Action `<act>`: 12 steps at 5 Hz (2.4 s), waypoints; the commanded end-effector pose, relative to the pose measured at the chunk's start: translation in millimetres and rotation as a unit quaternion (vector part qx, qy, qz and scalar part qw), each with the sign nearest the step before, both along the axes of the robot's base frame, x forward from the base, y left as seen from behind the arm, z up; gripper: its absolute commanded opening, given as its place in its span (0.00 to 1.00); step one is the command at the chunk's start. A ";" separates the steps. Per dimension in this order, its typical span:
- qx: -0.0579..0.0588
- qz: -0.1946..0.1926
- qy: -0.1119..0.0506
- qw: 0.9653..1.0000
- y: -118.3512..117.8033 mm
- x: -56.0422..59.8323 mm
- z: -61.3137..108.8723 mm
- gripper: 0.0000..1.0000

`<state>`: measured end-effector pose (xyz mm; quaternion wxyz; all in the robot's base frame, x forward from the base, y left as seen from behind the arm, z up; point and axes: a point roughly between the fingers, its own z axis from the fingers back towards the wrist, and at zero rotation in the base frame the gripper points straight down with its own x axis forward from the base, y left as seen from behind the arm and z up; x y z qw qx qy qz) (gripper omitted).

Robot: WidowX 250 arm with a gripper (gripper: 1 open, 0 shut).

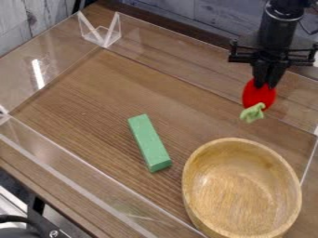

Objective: Move the red object to the right side of the table

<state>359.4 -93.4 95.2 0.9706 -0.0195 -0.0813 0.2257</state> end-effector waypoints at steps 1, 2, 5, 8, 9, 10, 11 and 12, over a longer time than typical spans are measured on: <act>-0.012 0.008 -0.028 0.999 -3.0 14.7 17.9 0.00; -0.012 0.031 -0.015 0.999 -11.7 17.3 -0.9 0.00; -0.013 0.117 -0.004 0.993 -30.6 15.5 -18.1 1.00; -0.012 0.173 0.002 0.985 8.3 6.7 -54.1 0.00; -0.018 0.148 -0.002 0.989 22.2 9.7 -55.1 0.00; -0.020 0.156 -0.008 0.988 30.1 14.3 -42.8 0.00; -0.019 0.167 -0.016 0.986 36.2 18.8 -28.8 0.00; -0.020 0.132 -0.020 0.991 42.6 20.0 -23.4 0.00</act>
